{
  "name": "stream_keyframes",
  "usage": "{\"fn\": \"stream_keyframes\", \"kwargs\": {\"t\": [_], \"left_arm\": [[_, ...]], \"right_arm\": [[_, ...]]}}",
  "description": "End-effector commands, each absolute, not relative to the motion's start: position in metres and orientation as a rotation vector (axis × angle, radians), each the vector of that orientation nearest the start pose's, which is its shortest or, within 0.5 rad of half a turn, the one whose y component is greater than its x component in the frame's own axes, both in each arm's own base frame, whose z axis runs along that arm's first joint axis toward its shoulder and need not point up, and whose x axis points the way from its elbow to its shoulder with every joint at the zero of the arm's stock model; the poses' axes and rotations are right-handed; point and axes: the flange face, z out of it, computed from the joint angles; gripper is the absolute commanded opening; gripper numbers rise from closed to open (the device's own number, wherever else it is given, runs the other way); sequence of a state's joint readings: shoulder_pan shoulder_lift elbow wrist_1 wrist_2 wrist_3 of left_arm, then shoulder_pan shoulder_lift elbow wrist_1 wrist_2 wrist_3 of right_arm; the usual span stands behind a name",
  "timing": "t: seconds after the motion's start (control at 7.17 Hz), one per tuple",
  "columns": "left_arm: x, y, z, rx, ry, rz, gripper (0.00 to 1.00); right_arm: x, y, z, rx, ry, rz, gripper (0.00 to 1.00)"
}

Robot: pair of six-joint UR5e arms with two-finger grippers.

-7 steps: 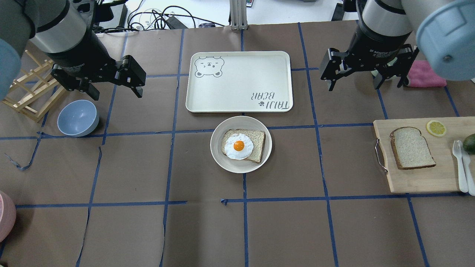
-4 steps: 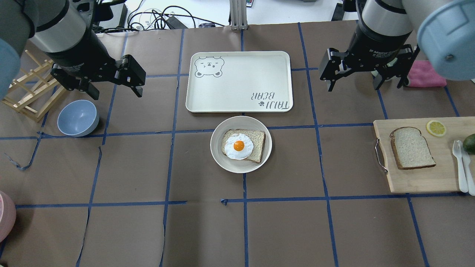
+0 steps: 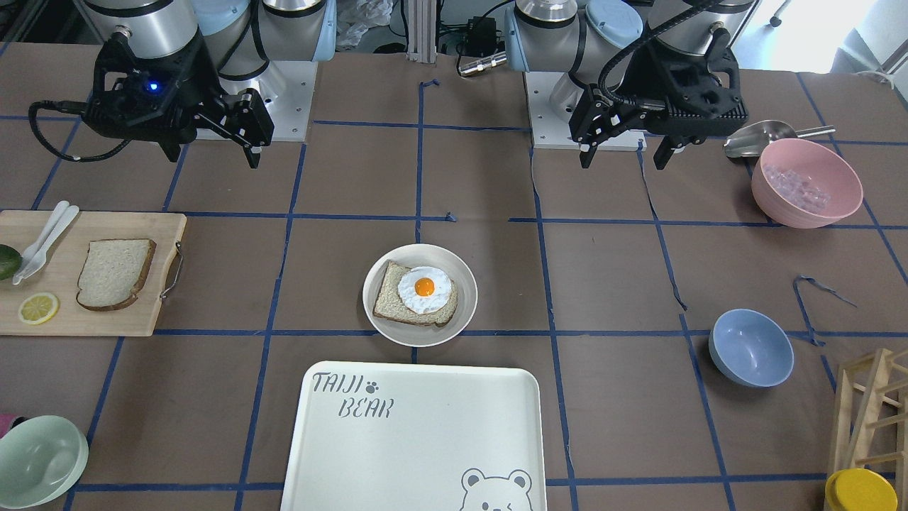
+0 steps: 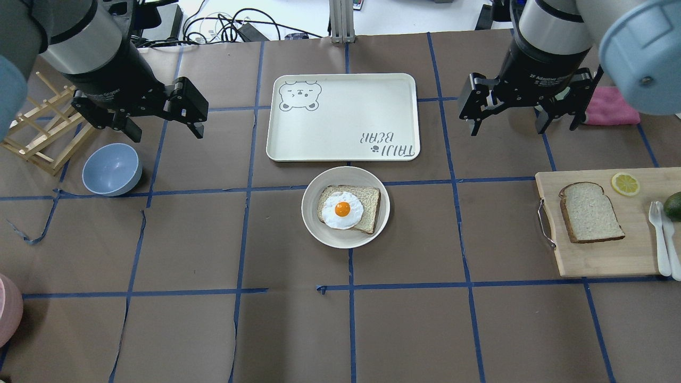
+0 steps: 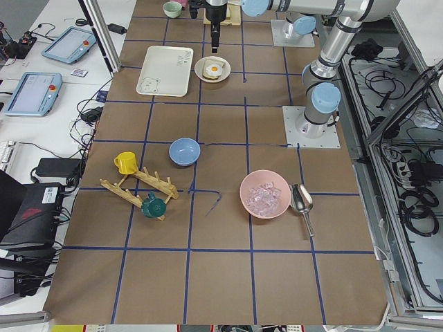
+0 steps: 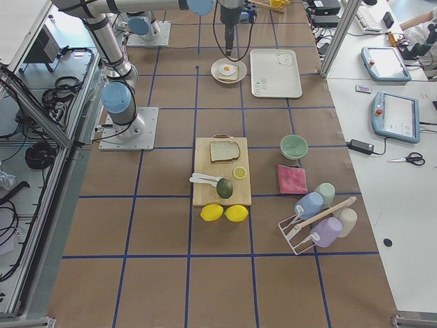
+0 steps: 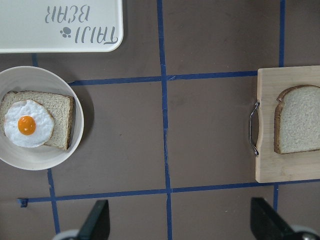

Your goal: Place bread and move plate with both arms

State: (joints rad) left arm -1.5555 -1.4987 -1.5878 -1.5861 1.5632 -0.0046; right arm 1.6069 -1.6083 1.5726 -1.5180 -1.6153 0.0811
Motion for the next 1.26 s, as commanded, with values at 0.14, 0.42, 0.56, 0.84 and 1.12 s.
{"fn": "stream_keyframes", "kwargs": {"t": [0.14,0.42,0.56,0.84,1.12], "left_arm": [[-0.1271,-0.4666,0.5125,-0.031,3.15,-0.063,1.0],[-0.1271,-0.4664,0.511,-0.031,3.15,-0.058,1.0],[-0.1269,-0.467,0.511,-0.031,3.148,-0.058,1.0],[-0.1253,-0.4683,0.5088,-0.036,3.147,-0.051,1.0],[-0.1252,-0.4688,0.5081,-0.031,3.145,-0.058,0.98]], "right_arm": [[0.1449,-0.4691,0.4982,0.075,3.192,0.03,1.0],[0.1446,-0.4704,0.4923,0.074,3.196,0.061,1.0],[0.1448,-0.4699,0.493,0.074,3.195,0.059,1.0],[0.1449,-0.4694,0.4937,0.07,3.193,0.056,1.0],[0.1427,-0.473,0.4917,0.06,3.194,0.052,1.0]]}}
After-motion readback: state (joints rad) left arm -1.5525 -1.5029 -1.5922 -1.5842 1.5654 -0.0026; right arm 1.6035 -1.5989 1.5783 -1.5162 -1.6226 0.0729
